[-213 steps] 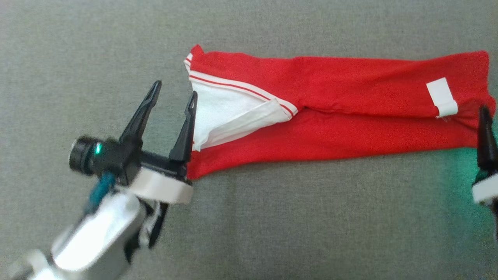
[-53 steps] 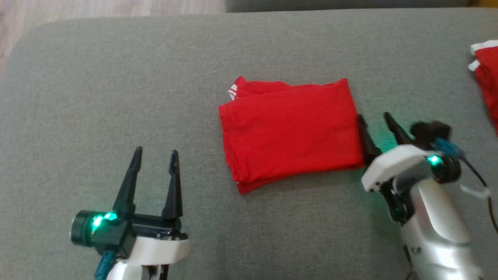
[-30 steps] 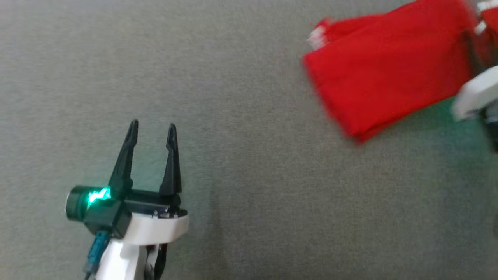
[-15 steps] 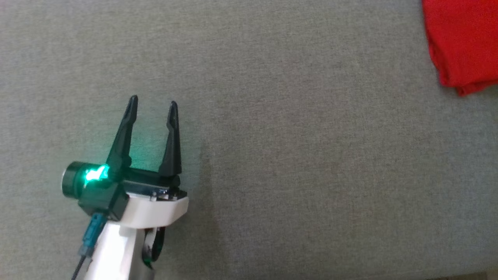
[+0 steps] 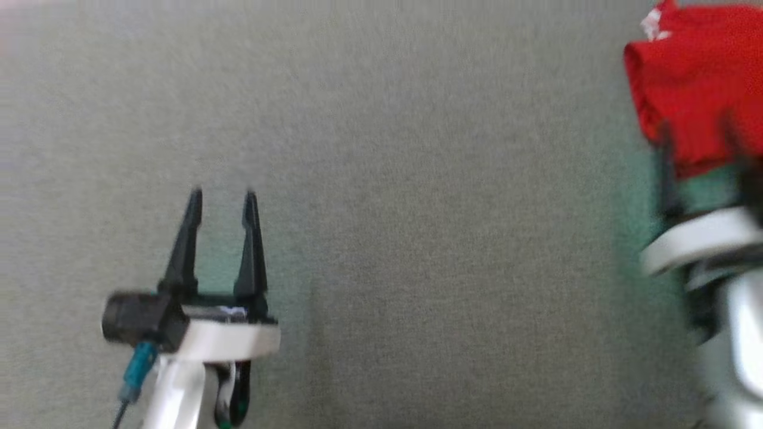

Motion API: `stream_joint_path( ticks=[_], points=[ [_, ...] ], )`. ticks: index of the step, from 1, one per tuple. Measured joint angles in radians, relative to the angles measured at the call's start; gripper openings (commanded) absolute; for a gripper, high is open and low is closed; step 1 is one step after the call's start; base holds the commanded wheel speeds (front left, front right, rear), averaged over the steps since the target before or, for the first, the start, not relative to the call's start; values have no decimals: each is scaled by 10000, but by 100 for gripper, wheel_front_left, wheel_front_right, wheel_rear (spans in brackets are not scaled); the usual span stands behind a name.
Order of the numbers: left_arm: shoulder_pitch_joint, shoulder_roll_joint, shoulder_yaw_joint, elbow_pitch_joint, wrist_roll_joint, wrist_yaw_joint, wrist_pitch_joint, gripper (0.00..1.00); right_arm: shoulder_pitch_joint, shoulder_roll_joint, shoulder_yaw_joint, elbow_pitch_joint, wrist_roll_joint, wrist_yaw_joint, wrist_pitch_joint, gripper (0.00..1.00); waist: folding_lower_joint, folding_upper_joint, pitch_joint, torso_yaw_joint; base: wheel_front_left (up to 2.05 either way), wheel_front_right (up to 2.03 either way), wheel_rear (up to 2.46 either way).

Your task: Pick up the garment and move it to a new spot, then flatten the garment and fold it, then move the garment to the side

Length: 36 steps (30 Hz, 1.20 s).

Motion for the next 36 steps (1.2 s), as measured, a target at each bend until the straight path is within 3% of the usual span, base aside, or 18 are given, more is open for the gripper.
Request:
stream_joint_path(
  ticks=[5, 9, 14, 21, 36],
  points=[
    [665, 2, 29, 476, -100, 56, 0, 100, 546, 698, 1390, 1384, 663, 0, -1471, 100, -1, 0, -866, 127, 0, 0, 0],
    [1211, 6, 174, 637, -98, 257, 0, 100, 1086, 1087, 2105, 2334, 1127, 0, -1804, 100, -2, 0, -1795, 213, 0, 0, 0],
    [1842, 17, 426, 639, 65, 550, 0, 100, 1630, 1177, 2092, 1856, 1149, 0, -1808, 100, -3, 1, -2841, 263, 0, 0, 0],
    [1969, 19, 497, 734, 211, 533, 0, 100, 2682, 1304, 1586, 1693, 1055, 0, -1808, 100, 0, 0, -3677, 489, 0, 0, 0],
    [2314, 21, 767, 1009, 543, 173, 0, 100, 2871, 1335, 1498, 1687, 1103, 0, -1808, 100, 1, 1, -4044, 458, 0, 0, 0]
  ],
)
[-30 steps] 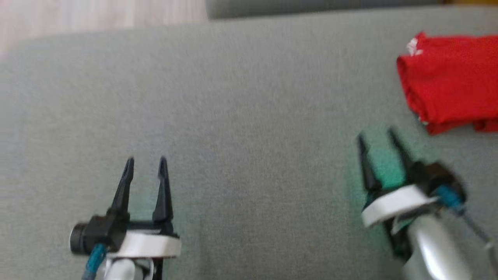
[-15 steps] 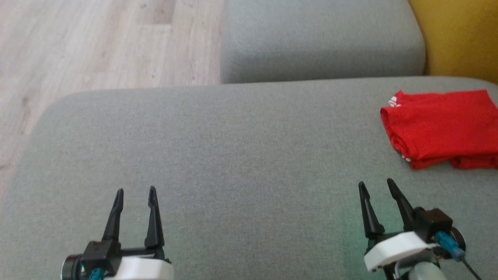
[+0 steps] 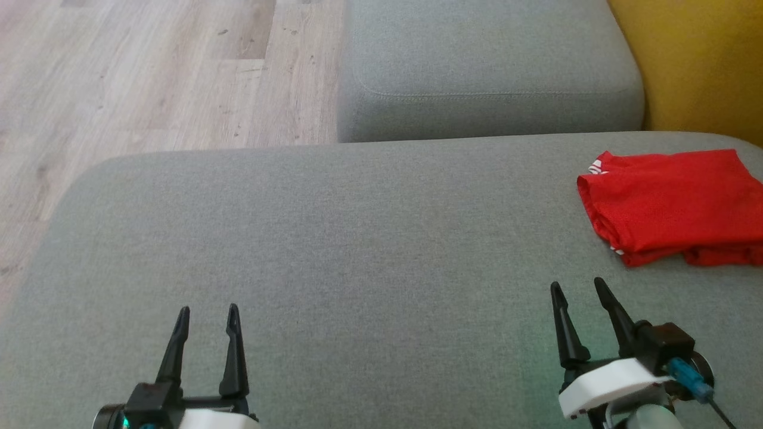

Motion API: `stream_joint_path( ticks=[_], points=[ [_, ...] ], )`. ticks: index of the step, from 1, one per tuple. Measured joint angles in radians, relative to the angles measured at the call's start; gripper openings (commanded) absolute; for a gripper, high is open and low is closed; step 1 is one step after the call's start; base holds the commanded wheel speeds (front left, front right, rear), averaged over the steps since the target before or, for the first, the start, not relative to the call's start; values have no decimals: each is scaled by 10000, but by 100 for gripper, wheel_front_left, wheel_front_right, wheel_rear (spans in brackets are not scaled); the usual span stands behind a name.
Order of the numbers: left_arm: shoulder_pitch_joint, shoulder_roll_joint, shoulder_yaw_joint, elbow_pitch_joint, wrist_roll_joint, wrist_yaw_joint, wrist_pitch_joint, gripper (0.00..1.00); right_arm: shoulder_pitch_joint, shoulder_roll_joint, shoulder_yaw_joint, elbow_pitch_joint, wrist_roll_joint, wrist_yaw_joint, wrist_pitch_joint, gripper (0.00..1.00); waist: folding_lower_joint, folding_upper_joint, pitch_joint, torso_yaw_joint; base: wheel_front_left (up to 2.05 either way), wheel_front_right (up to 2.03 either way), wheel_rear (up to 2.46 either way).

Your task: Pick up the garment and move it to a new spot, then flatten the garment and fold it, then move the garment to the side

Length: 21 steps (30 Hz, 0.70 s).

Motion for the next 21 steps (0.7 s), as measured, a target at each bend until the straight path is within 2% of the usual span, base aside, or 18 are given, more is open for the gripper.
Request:
stream_joint_path(
  ticks=[7, 8, 13, 21],
  points=[
    [0, 2, 0, 63, 222, -94, 0, 100, 0, 0, 27, 0, 86, 0, 0, 100, 0, 0, 0, -88, 0, 0, 0],
    [1, 0, -8, 113, 236, -92, 2, 0, 3, 2, 31, 58, 84, -2, 6, 0, 1, 0, -1, -98, 0, 0, 0],
    [403, -4, -23, 920, 226, -92, 31, 0, 524, 8, 38, 821, 92, -10, 31, 0, 0, 0, 6, -108, 0, 0, 0],
    [526, -4, 12, 1014, -679, -163, 278, 0, 719, 13, -35, 821, 980, -12, 242, 0, 0, 0, 64, -141, 0, 0, 0]
  ],
)
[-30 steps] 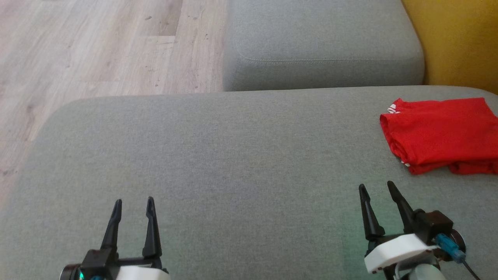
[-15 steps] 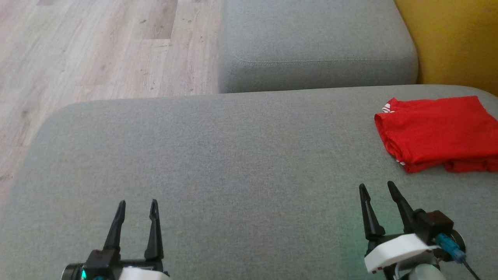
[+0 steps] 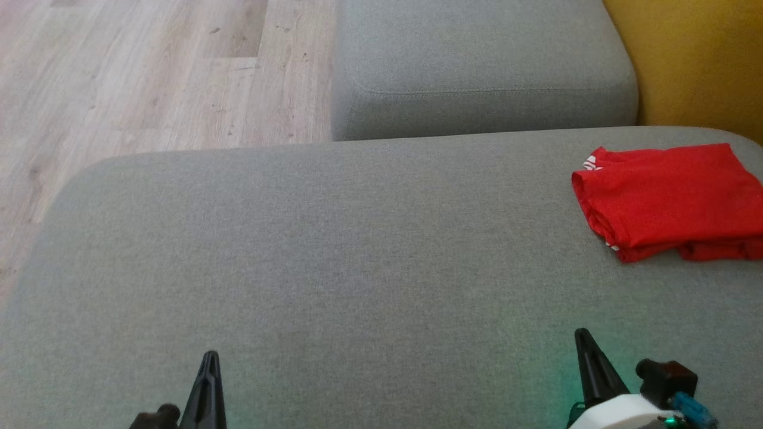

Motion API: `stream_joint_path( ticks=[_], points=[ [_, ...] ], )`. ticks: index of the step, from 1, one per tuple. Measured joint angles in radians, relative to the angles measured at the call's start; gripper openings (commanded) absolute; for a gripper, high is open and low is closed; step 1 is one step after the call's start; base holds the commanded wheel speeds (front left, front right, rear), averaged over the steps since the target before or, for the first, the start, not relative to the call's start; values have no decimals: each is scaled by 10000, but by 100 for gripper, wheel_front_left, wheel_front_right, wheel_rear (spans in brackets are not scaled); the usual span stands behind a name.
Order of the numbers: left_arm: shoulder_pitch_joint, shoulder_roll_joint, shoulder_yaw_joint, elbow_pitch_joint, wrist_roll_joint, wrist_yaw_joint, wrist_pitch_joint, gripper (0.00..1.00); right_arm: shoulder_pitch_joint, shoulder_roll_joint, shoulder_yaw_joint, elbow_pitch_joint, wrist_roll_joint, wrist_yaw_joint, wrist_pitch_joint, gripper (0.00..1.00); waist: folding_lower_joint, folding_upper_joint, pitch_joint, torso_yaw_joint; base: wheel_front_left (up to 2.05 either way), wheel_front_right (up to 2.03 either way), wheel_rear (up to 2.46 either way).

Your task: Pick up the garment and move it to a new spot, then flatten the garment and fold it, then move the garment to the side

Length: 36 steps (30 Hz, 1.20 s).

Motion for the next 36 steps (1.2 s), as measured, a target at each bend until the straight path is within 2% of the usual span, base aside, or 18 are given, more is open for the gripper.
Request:
stream_joint_path(
  ticks=[36],
  points=[
    [-561, -4, 516, -121, -4234, -280, 1045, 0, -393, 15, -667, -575, 4199, 0, 1016, 0, 0, 0, 263, -150, 0, 0, 0]
  ],
)
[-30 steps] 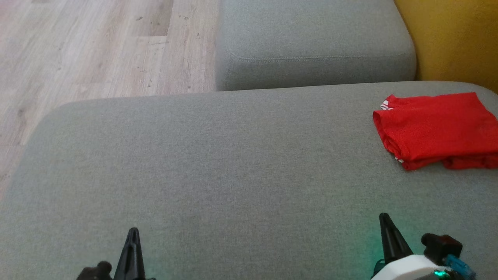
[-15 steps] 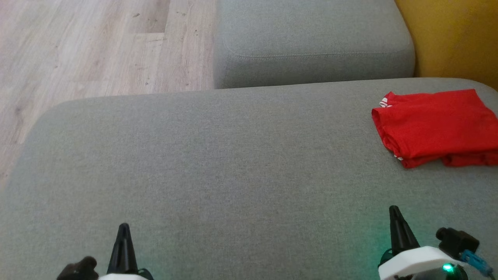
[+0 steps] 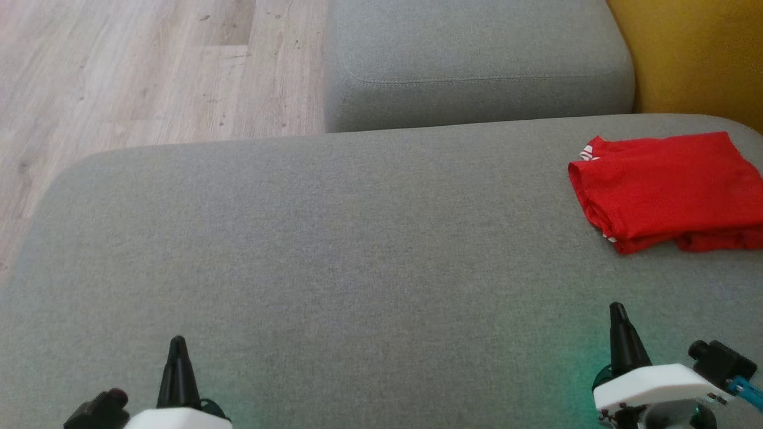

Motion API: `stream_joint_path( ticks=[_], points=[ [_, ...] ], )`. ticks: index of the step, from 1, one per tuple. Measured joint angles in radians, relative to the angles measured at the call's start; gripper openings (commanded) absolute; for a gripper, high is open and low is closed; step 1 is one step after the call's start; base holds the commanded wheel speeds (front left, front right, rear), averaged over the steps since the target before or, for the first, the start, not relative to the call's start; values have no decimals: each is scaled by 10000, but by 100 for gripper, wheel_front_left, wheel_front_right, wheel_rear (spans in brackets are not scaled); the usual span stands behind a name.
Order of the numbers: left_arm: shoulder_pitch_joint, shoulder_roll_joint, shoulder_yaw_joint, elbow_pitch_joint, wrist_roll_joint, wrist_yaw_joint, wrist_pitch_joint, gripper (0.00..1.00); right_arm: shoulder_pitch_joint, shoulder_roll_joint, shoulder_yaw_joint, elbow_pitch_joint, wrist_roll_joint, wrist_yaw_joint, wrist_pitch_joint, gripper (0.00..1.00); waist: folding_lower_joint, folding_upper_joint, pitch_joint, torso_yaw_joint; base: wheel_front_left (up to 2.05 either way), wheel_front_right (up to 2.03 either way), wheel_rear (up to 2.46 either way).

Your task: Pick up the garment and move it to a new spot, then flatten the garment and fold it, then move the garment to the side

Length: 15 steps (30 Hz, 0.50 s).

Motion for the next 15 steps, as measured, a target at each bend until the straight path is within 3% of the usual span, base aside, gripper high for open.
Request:
stream_joint_path(
  ticks=[15],
  points=[
    [-238, -2, 188, -42, -1751, -115, 426, 0, -93, 2, -284, -190, 1733, 0, 453, 0, 0, 0, 107, -63, 0, 0, 0]
  ],
)
